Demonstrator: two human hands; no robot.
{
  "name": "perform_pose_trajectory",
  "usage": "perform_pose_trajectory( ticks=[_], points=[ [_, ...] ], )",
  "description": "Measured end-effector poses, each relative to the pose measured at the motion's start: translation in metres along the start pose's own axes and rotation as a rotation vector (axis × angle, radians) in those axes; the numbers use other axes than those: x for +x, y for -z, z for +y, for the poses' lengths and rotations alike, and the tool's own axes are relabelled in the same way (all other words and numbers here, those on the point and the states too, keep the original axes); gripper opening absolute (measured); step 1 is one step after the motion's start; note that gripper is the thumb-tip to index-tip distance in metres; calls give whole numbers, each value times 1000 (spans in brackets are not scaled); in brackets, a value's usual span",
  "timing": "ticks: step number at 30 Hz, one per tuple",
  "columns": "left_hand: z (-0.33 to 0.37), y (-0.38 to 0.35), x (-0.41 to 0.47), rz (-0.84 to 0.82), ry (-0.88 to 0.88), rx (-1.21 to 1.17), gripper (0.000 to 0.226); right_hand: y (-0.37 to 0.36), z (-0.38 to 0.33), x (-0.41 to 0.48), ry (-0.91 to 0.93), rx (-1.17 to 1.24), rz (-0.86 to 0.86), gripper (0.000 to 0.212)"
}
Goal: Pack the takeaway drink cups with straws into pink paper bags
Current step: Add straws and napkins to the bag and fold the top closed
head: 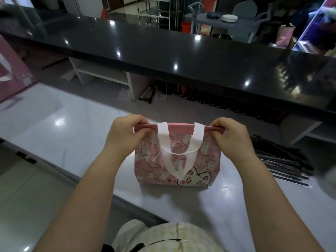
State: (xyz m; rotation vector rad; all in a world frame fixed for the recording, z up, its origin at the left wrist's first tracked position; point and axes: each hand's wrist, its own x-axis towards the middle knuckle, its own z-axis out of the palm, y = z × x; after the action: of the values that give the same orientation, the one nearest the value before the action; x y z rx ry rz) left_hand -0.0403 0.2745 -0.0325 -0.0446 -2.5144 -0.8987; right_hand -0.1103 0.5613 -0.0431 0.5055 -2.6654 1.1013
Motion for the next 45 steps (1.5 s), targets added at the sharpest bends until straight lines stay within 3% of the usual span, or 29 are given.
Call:
perform_pose_trajectory(
  ticks=[7,11,13,15,17,20,26,31,35,40,45],
  points=[
    [-1,-3,1,41,-7,44,8,1,-1,2,8,15,15,28],
    [-3,15,-6,-96,57,-97,27,25,-3,1,-64,110,-151,37],
    [4,21,-6,-119,85,-188,17,35,-11,-1,-47,180,-159,31],
    [21,17,0,-80,36,-206,21,32,-28,-1,24,170,-123,28],
    [41,1,8,-80,-88,-67,30,19,-49,3,150,-6,-144,30],
    [59,-30,12,-99,-183,259,22,-7,-67,7,257,-294,-207,29],
    [53,-52,1,-36,-178,357,18,-37,-56,-1,257,-367,-49,13],
    [56,-57,-5,70,-183,363,17,-43,-53,-6,286,-331,86,18],
    [46,-49,-13,134,-233,333,13,-33,-49,-7,326,-281,67,13],
    [26,-30,-18,77,-160,304,5,-13,-38,-4,213,-251,-24,14],
    [30,-33,-14,97,-89,295,10,-20,-46,-4,250,-252,39,12]
  ],
)
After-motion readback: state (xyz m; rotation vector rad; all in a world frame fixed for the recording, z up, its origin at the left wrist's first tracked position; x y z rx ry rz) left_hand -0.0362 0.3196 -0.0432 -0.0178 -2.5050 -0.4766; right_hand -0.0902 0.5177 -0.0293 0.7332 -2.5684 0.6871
